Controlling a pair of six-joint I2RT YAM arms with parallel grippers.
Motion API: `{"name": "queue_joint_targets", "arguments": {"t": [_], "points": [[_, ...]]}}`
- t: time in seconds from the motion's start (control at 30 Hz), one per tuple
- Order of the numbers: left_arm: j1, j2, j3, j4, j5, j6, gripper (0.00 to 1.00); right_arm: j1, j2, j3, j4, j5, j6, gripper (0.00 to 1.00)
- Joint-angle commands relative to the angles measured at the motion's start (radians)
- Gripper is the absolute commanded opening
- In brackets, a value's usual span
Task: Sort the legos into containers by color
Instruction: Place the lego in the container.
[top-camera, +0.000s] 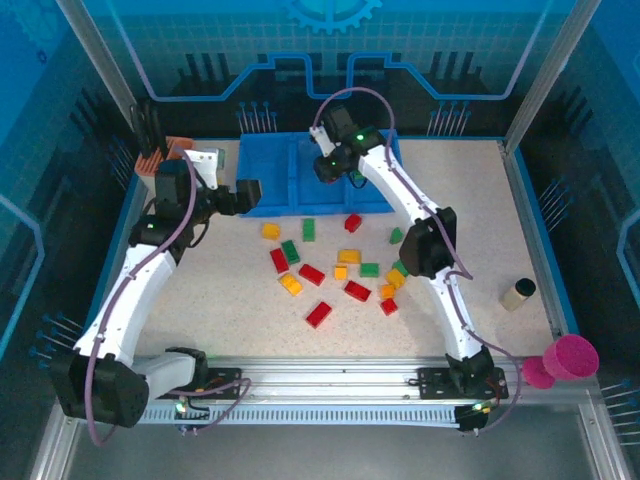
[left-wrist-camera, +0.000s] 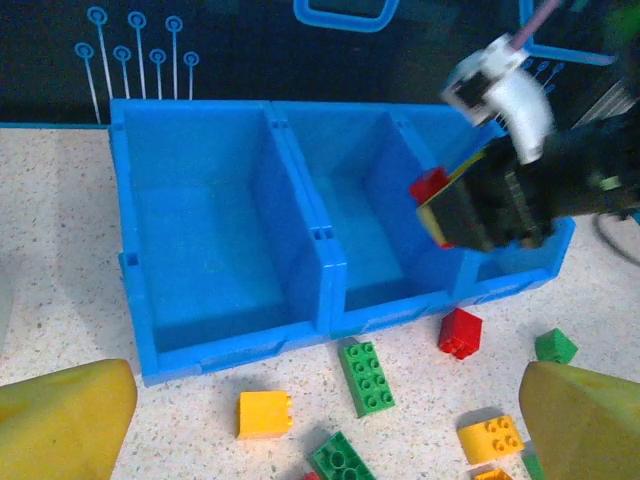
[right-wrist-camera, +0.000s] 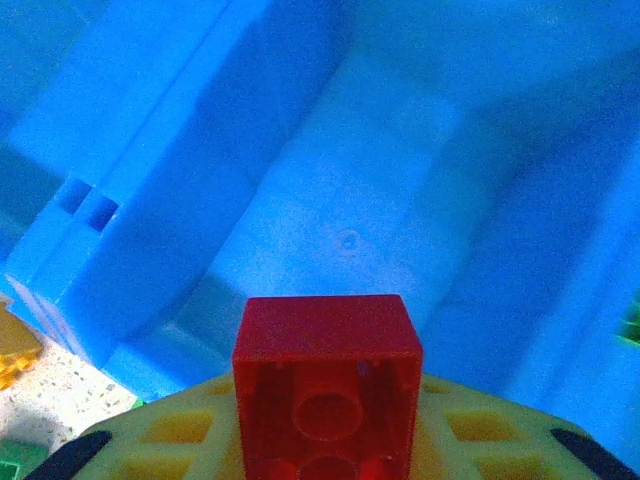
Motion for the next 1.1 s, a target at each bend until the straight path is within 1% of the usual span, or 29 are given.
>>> {"name": "queue_joint_targets", "arguments": {"t": [0.0,0.07,0.13,0.2,0.33,0.43,0.6,0.67,0.77,0.9,0.93,1.0,1.07], "points": [[0.009,-0.019,-0.004,0.022,0.037,-0.014,0.99,0.019,0.025,0.020,0.080,-0.051,-0.009,0.38],[0.009,-0.020,-0.003,0.013,0.022,-0.017,0.99,0.023,0.029,-0.023,0.137,-0.051,-0.011,0.39],[0.009,-0.030,-0.007,0.009,0.035,-0.002,0.99,0.028,0.039,-0.061,0.184,-0.037,-0.019,0.39],[0.009,-0.043,-0.016,0.011,0.041,0.000,0.99,0.029,0.059,-0.066,0.202,-0.018,-0.025,0.40],[0.009,-0.062,-0.027,0.017,0.017,0.002,0.99,0.028,0.088,-0.063,0.241,0.026,-0.032,0.43],[0.009,-0.075,-0.037,0.025,0.010,0.004,0.99,0.026,0.110,-0.062,0.273,0.063,-0.026,0.44],[0.007,-0.107,-0.050,0.001,-0.044,0.028,0.99,0.027,0.125,-0.067,0.302,0.076,-0.001,0.44],[0.008,-0.119,-0.056,0.005,-0.060,0.036,0.99,0.031,0.105,-0.085,0.311,0.076,0.004,0.45],[0.008,-0.127,-0.056,0.007,-0.068,0.047,0.99,0.037,0.028,-0.152,0.323,0.061,-0.008,0.47],[0.007,-0.125,-0.052,-0.002,-0.071,0.062,0.99,0.044,-0.135,-0.274,0.258,0.065,-0.029,0.50],[0.007,-0.125,-0.051,-0.005,-0.071,0.066,0.99,0.044,-0.196,-0.321,0.243,0.075,-0.031,0.51],[0.007,-0.127,-0.052,-0.010,-0.076,0.075,0.99,0.043,-0.329,-0.471,0.216,0.113,-0.022,0.53],[0.005,-0.127,-0.051,-0.013,-0.082,0.083,0.99,0.032,-0.458,-0.624,0.182,0.164,0.018,0.55]]}}
